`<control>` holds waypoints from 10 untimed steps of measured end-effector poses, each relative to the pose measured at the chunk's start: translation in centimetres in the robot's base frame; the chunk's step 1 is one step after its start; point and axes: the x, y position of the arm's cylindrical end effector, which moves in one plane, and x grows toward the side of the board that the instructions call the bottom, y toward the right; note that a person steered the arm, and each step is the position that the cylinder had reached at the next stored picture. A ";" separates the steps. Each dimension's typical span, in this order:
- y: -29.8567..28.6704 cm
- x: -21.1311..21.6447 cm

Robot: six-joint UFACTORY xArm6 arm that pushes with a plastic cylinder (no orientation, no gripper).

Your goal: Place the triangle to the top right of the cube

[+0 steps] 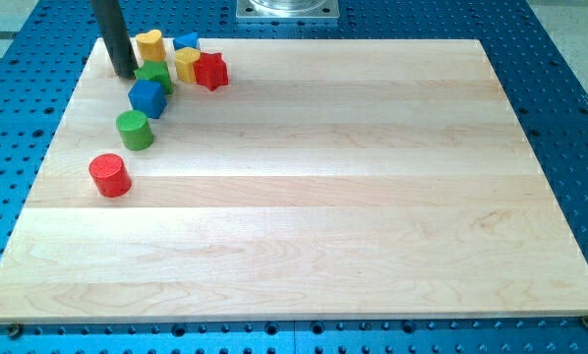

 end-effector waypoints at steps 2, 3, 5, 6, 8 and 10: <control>12.8 1.8; 17.2 2.3; 27.6 -3.2; 23.7 -7.2; 16.5 -8.2; 8.1 -8.2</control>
